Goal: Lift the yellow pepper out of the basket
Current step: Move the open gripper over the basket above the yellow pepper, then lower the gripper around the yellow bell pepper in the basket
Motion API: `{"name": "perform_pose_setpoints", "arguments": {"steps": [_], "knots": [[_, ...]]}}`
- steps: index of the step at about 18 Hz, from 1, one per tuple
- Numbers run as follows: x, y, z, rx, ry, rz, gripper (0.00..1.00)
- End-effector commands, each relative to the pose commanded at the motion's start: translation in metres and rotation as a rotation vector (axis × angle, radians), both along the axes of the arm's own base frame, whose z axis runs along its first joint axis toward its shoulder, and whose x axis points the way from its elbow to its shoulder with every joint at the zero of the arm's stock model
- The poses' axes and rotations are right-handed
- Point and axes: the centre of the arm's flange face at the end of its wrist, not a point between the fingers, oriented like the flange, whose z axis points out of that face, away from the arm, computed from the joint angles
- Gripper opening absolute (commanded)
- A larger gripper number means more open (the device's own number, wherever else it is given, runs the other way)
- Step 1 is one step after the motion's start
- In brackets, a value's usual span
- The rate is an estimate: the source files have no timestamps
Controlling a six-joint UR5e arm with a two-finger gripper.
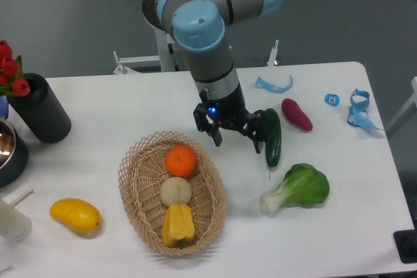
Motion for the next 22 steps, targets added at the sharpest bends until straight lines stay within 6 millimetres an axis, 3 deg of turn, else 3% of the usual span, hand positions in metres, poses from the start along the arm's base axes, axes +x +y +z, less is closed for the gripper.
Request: {"name": "perform_pose_setpoints", "arguments": {"steps": [4, 13, 18, 22], "knots": [[0.007, 0.02, -0.016, 0.062, -0.072, 0.072, 1.0], [0.032, 0.07, -0.078, 0.174, -0.301, 0.058, 1.0], [0.029, 0.091, -0.107, 0.212, -0.372, 0.055, 1.0], [0.028, 0.096, -0.124, 0.194, -0.385, 0.052, 1.0]]}}
